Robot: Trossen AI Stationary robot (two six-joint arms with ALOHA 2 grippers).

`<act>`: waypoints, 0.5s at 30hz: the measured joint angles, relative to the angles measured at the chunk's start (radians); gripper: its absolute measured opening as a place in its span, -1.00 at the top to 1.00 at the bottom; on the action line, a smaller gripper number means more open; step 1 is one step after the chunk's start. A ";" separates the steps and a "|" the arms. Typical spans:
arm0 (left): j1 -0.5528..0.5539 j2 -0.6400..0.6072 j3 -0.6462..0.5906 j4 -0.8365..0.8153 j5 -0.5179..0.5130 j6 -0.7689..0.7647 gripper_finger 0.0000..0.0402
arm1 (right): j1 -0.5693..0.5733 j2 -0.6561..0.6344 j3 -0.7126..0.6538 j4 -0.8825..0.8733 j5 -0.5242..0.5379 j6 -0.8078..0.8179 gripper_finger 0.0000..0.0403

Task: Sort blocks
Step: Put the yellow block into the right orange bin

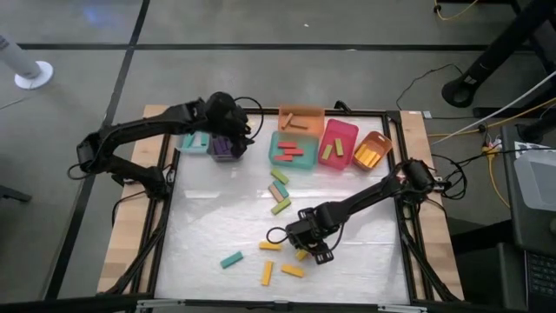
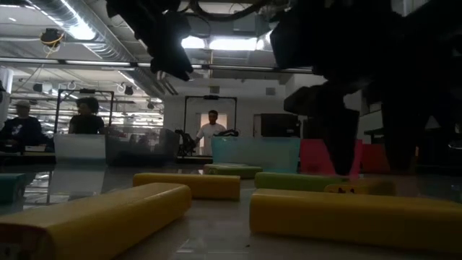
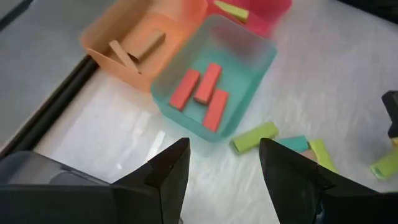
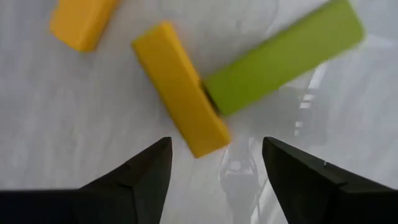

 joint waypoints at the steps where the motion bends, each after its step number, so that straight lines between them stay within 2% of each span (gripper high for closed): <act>1: -0.005 0.000 0.000 -0.006 0.000 0.000 0.09 | 0.004 0.000 -0.001 0.014 0.000 -0.001 -0.23; 8: -0.027 0.000 0.000 -0.011 0.000 -0.001 0.09 | 0.041 0.000 -0.040 0.112 0.019 -0.002 -0.24; 15: -0.027 0.000 0.000 -0.011 -0.001 -0.024 0.09 | 0.058 0.026 -0.056 0.120 0.110 -0.005 -0.19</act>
